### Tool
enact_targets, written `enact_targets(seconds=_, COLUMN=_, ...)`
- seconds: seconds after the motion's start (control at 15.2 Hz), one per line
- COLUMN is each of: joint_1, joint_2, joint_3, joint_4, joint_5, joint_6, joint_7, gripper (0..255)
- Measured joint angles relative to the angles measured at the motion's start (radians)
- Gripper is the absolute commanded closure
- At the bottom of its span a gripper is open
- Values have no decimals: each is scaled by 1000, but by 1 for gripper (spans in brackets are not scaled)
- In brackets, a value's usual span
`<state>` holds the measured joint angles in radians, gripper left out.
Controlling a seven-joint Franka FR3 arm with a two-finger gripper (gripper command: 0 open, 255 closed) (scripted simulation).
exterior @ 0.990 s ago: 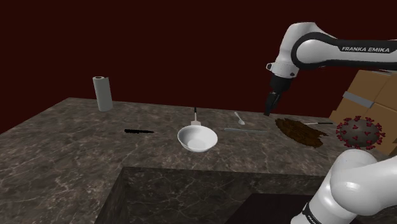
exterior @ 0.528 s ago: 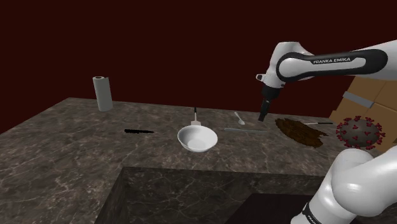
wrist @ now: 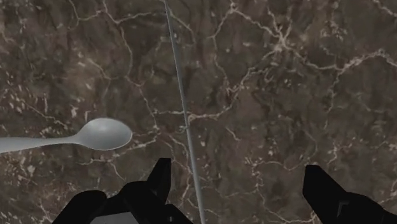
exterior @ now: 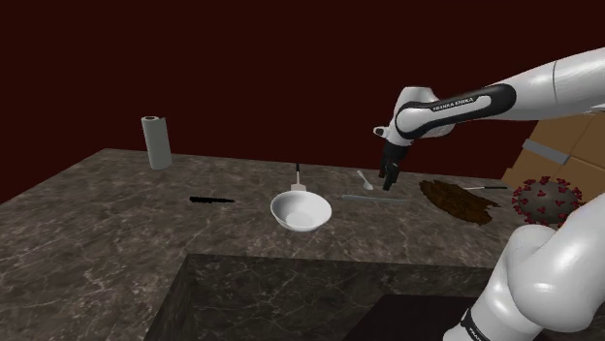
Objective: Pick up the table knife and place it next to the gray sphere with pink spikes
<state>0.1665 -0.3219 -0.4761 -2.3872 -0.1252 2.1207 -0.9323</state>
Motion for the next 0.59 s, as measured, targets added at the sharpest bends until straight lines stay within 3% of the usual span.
enact_targets(seconds=0.26, joint_1=48, joint_2=175, joint_3=-66, joint_4=68, joint_5=90, joint_6=93, joint_7=-211, gripper=0)
enact_targets(seconds=0.59, joint_1=57, joint_2=248, joint_3=-78, joint_4=64, joint_5=137, joint_6=160, joint_7=-274, gripper=0)
